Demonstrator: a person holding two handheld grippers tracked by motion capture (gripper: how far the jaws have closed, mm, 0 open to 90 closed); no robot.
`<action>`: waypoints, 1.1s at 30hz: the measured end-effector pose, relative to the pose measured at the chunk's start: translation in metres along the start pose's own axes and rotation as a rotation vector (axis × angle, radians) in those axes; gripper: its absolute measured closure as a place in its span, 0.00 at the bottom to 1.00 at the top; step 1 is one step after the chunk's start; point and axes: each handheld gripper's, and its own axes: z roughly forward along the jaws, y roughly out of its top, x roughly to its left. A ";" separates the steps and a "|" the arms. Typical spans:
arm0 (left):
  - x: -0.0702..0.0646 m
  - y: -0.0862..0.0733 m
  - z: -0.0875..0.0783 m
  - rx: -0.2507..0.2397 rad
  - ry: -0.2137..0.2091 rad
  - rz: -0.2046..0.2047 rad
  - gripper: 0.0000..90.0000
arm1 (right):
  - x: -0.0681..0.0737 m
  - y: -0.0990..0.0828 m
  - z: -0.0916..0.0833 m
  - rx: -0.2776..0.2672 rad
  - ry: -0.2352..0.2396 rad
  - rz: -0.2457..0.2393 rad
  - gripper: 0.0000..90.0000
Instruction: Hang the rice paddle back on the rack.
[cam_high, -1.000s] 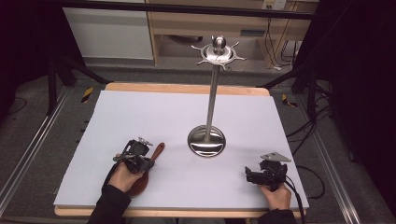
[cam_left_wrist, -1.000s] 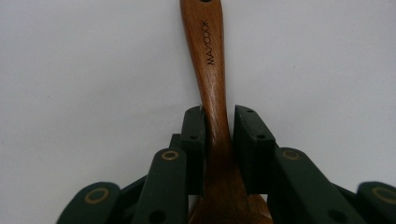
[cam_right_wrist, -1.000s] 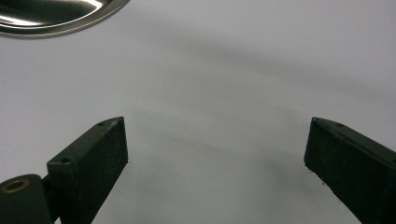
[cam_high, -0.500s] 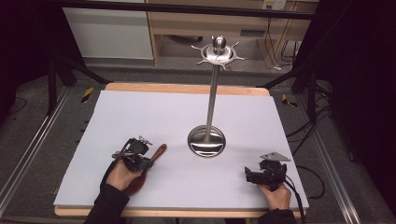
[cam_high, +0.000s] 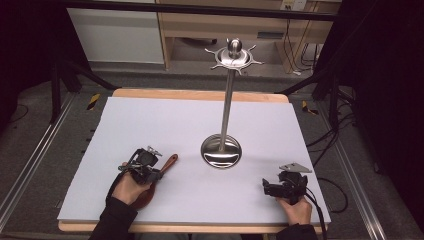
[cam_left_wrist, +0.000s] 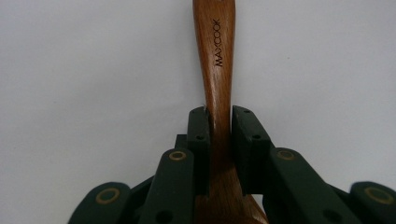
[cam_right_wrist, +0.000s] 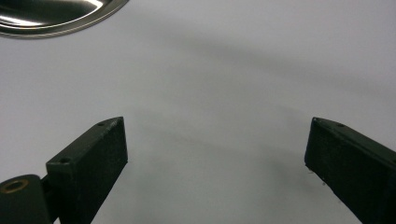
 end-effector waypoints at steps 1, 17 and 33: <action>0.000 0.000 -0.002 -0.011 0.003 -0.002 0.86 | 0.000 0.000 0.000 0.000 -0.001 0.000 0.07; -0.002 -0.002 -0.027 -0.160 0.012 -0.016 0.86 | -0.002 0.000 -0.001 -0.001 -0.002 -0.003 0.07; 0.001 -0.009 -0.059 -0.398 0.050 -0.055 0.86 | -0.001 0.000 -0.001 0.001 0.000 -0.002 0.07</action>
